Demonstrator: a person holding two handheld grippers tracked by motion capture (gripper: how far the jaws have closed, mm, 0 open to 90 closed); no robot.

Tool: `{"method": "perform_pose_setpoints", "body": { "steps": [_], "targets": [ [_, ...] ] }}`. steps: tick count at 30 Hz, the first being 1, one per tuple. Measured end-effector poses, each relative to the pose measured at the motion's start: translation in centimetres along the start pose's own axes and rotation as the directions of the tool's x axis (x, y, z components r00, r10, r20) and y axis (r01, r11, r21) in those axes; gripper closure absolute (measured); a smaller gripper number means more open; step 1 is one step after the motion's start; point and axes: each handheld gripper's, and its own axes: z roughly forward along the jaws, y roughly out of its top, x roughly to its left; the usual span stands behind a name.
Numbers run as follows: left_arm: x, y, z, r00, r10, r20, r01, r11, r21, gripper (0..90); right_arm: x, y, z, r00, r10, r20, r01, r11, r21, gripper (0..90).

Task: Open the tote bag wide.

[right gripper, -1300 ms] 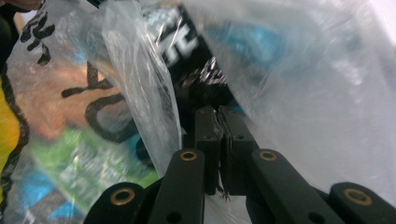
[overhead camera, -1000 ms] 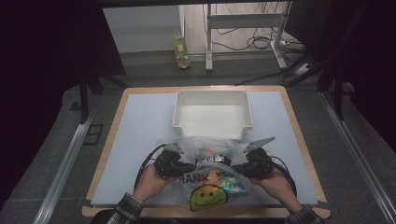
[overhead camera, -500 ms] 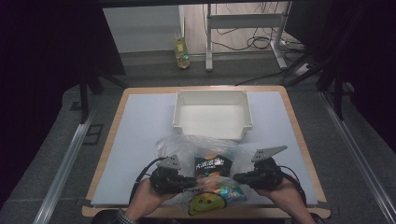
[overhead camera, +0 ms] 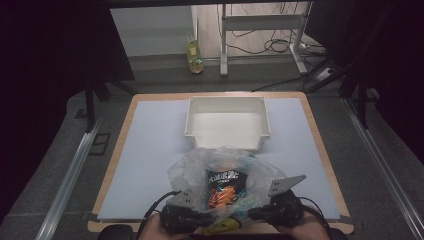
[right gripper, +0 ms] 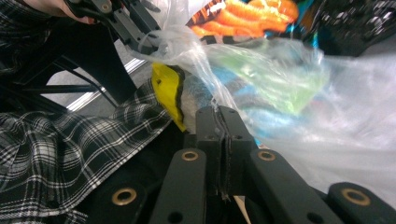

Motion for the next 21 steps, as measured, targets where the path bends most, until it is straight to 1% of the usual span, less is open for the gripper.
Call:
{"method": "perform_pose_setpoints", "body": {
  "steps": [1,2,4,5,6,8,10,12,13,14,15,16,17,18,19,20,21],
  "targets": [
    [0.3,-0.2,0.2,0.9984,0.054,-0.017,-0.053,0.9985,0.013,81.7,0.0,-0.1,0.2,1.0000,0.005,-0.006,-0.005,1.000,0.002,87.0],
    [0.4,-0.3,0.4,0.9977,0.059,-0.034,-0.058,0.9980,0.023,81.6,-0.1,-0.2,0.5,0.9999,0.011,-0.010,-0.011,1.000,0.003,87.2],
    [0.7,-0.4,0.7,0.9971,0.058,-0.049,-0.057,0.9981,0.024,81.6,-0.3,-0.2,0.9,0.9999,0.010,-0.004,-0.010,1.000,0.004,87.5],
    [0.6,-0.4,0.9,0.9979,0.028,-0.058,-0.027,0.9993,0.025,81.6,-0.5,-0.1,1.2,0.9999,0.012,0.004,-0.012,1.000,0.004,87.6],
    [0.6,-0.3,1.0,0.9970,0.023,-0.074,-0.021,0.9994,0.029,81.7,-0.7,0.0,1.3,0.9999,0.015,0.006,-0.015,1.000,0.001,87.8],
    [1.0,0.0,1.3,0.9940,0.041,-0.101,-0.037,0.9986,0.038,81.7,-1.2,0.2,1.7,0.9997,0.019,0.016,-0.019,1.000,-0.003,88.3],
    [1.5,0.3,1.6,0.9910,0.036,-0.129,-0.031,0.9986,0.043,81.9,-1.9,0.5,2.1,0.9989,0.027,0.038,-0.027,1.000,-0.012,88.8],
    [2.1,0.5,1.8,0.9894,0.033,-0.142,-0.027,0.9987,0.042,82.2,-2.5,0.7,2.3,0.9981,0.034,0.051,-0.033,0.999,-0.021,88.9],
    [2.5,0.6,1.9,0.9888,0.033,-0.146,-0.028,0.9988,0.041,82.2,-2.8,0.9,2.4,0.9975,0.039,0.060,-0.038,0.999,-0.021,89.0],
    [2.7,0.6,1.9,0.9901,0.027,-0.137,-0.022,0.9990,0.039,82.3,-3.2,1.0,2.6,0.9968,0.042,0.068,-0.041,0.999,-0.020,88.9],
    [2.8,0.8,1.8,0.9929,0.014,-0.118,-0.010,0.9996,0.028,82.1,-3.3,1.1,2.6,0.9964,0.051,0.068,-0.050,0.999,-0.019,88.9],
    [2.7,1.0,1.4,0.9931,0.016,-0.116,-0.015,0.9997,0.017,81.6,-3.3,1.3,2.5,0.9967,0.055,0.060,-0.054,0.998,-0.021,88.9],
    [2.5,1.1,1.1,0.9932,0.016,-0.115,-0.016,0.9999,0.005,81.3,-3.1,1.5,2.3,0.9972,0.047,0.058,-0.046,0.999,-0.024,88.8],
    [2.3,1.5,0.5,0.9936,0.016,-0.112,-0.018,0.9998,-0.010,80.9,-2.5,2.0,1.8,0.9982,0.034,0.050,-0.032,0.999,-0.035,88.6],
    [2.2,1.9,-0.2,0.9939,0.018,-0.109,-0.021,0.9993,-0.029,80.9,-2.5,2.0,1.8,0.9982,0.034,0.050,-0.032,0.999,-0.035,88.6],
    [2.1,2.5,-0.8,0.9937,0.017,-0.111,-0.023,0.9984,-0.052,80.7,-2.2,2.3,1.4,0.9986,0.030,0.044,-0.028,0.999,-0.043,88.5],
    [2.0,2.9,-1.2,0.9926,0.021,-0.119,-0.029,0.9976,-0.063,80.4,-1.8,2.8,1.0,0.9990,0.020,0.041,-0.018,0.999,-0.050,88.4]
  ]
}}
